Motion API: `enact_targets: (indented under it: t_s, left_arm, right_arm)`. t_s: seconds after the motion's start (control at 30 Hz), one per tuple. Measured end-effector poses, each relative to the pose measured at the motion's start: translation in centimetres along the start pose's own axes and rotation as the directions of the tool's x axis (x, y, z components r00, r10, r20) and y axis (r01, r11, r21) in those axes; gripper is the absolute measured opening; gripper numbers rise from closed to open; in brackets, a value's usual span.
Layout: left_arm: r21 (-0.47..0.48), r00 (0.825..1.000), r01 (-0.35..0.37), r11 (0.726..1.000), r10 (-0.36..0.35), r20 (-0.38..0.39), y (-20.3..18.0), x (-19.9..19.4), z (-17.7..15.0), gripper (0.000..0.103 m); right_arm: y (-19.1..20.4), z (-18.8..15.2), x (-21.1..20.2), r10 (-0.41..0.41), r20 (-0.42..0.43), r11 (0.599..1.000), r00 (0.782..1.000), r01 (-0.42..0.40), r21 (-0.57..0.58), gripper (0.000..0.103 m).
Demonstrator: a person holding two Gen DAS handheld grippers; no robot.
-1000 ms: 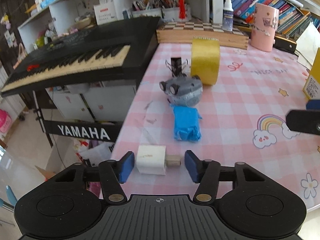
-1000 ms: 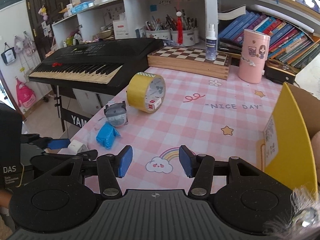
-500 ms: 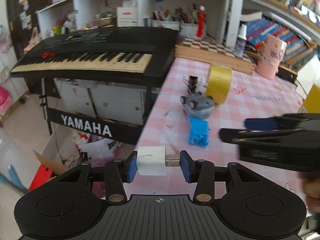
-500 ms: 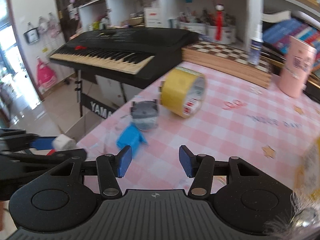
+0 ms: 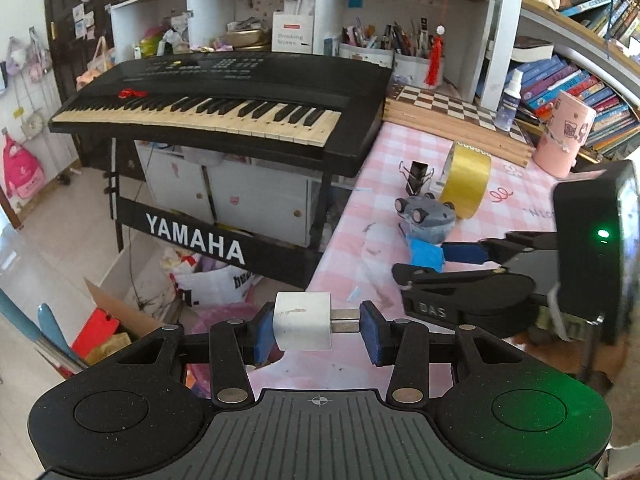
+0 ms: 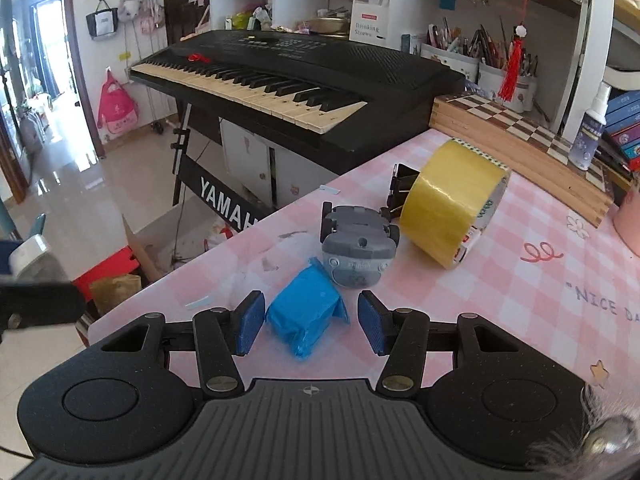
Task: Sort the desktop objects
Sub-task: 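Close the left tool on the white plug while the right tool grips the blue block, then lift and carry the white plug and blue block over the yellow box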
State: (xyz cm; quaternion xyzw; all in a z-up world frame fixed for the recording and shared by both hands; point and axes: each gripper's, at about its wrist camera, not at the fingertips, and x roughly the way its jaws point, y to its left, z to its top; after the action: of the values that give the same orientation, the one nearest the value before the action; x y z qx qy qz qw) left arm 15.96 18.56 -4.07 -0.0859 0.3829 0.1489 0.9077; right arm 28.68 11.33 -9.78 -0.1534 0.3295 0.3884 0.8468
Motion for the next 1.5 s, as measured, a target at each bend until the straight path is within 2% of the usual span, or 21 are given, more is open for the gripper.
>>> enact_targets:
  t_s: [0.03,0.13,0.3,0.5,0.77,0.9,1.0,1.13,1.3,1.5]
  left_arm:
    - [0.001,1.0,0.001,1.0,-0.001,-0.002,-0.1,0.0,0.0,0.042]
    - [-0.002,1.0,0.006,1.0,-0.006,-0.003,-0.1,0.0,-0.1,0.042]
    - [0.006,0.999,0.031,1.0,-0.031,0.023,-0.3,-0.5,0.1,0.042]
    - [0.036,0.994,0.089,0.995,-0.092,0.065,-1.4,-1.6,0.6,0.042]
    - [0.146,0.958,0.24,0.96,-0.258,0.124,-4.6,-4.5,0.7,0.042]
    - [0.184,0.938,0.291,0.939,-0.318,0.139,-5.4,-6.4,0.3,0.042]
    - [0.196,0.93,0.309,0.931,-0.339,0.142,-5.6,-7.6,-0.4,0.042]
    - [0.195,0.929,0.325,0.926,-0.351,0.118,-5.2,-8.8,-2.3,0.042]
    - [0.193,0.929,0.339,0.921,-0.36,0.084,-4.4,-10.6,-4.8,0.042]
    - [0.218,0.914,0.378,0.9,-0.4,0.068,-4.2,-13.0,-7.5,0.042]
  right_arm:
    - [-0.1,-0.1,0.2,0.005,-0.009,1.0,1.0,-0.005,0.004,0.044]
    - [0.1,-0.5,-0.2,0.006,-0.006,1.0,1.0,-0.006,-0.008,0.038]
    - [-0.1,-0.9,-2.6,-0.002,0.012,1.0,1.0,0.002,0.008,0.036]
    - [-1.8,-0.7,-8.2,-0.061,0.077,0.995,0.995,0.055,0.084,0.035]
    - [-3.5,-2.9,-15.7,-0.224,0.119,0.952,0.967,0.19,0.241,0.035]
    - [-3.2,-4.4,-18.4,-0.263,0.116,0.931,0.958,0.221,0.289,0.035]
    - [-2.5,-5.5,-19.8,-0.272,0.1,0.916,0.957,0.225,0.332,0.035]
    - [-1.5,-7.0,-20.8,-0.241,0.018,0.891,0.97,0.213,0.401,0.035]
    - [1.0,-9.3,-22.7,-0.247,0.004,0.878,0.969,0.222,0.424,0.034]
    - [3.9,-12.2,-25.4,-0.267,-0.021,0.868,0.964,0.249,0.429,0.034]
